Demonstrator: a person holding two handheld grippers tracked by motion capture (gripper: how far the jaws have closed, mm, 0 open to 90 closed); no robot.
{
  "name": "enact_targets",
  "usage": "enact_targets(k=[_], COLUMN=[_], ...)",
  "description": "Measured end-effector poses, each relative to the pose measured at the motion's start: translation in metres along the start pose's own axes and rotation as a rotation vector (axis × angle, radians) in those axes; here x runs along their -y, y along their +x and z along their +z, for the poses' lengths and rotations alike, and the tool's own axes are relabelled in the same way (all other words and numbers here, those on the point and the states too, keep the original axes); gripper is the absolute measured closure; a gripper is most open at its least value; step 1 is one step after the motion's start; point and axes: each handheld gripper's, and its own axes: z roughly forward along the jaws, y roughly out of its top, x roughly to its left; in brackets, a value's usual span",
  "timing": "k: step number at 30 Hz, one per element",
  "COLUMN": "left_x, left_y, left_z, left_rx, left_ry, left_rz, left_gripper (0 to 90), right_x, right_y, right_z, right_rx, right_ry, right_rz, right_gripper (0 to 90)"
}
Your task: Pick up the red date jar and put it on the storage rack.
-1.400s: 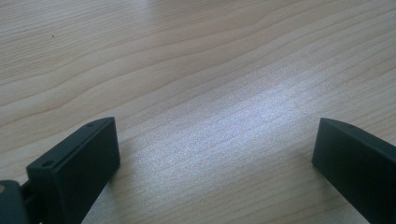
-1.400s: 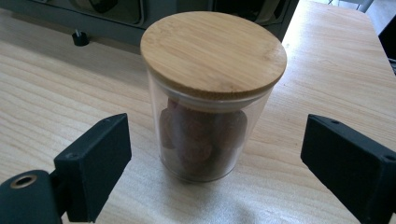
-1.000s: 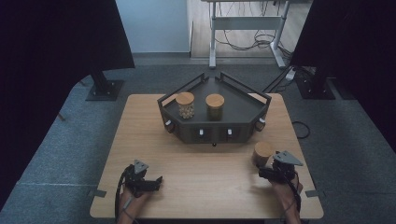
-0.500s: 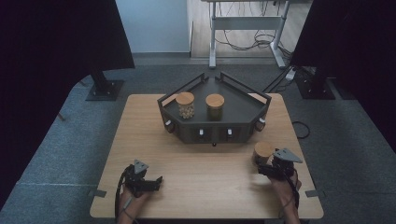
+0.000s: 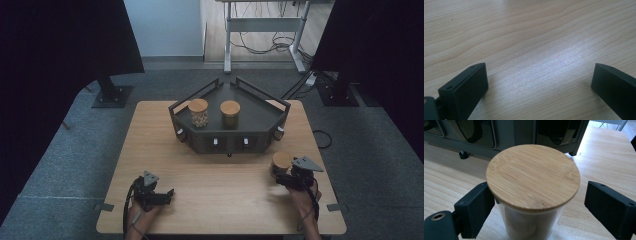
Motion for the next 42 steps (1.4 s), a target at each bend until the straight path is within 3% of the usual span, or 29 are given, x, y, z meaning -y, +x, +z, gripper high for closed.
enact_targets(k=[6,15,27,42], left_x=[0.000,0.000,0.000,0.000], left_y=[0.000,0.000,0.000,0.000], left_z=[0.000,0.000,0.000,0.000], left_rx=[0.000,0.000,0.000,0.000], left_ry=[0.000,0.000,0.000,0.000], left_rz=[0.000,0.000,0.000,0.000], left_gripper=[0.6,0.5,0.6,0.6], right_x=[-0.002,-0.002,-0.002,-0.004], right_y=[0.001,-0.002,0.000,0.002], right_z=[0.004,0.011,0.010,0.009], right_rx=[-0.002,-0.020,-0.058,-0.032], right_ry=[0.000,0.002,-0.012,0.000], right_rz=[-0.008,0.018,0.032,0.033], right_gripper=[9.0,11.0,24.0,24.7])
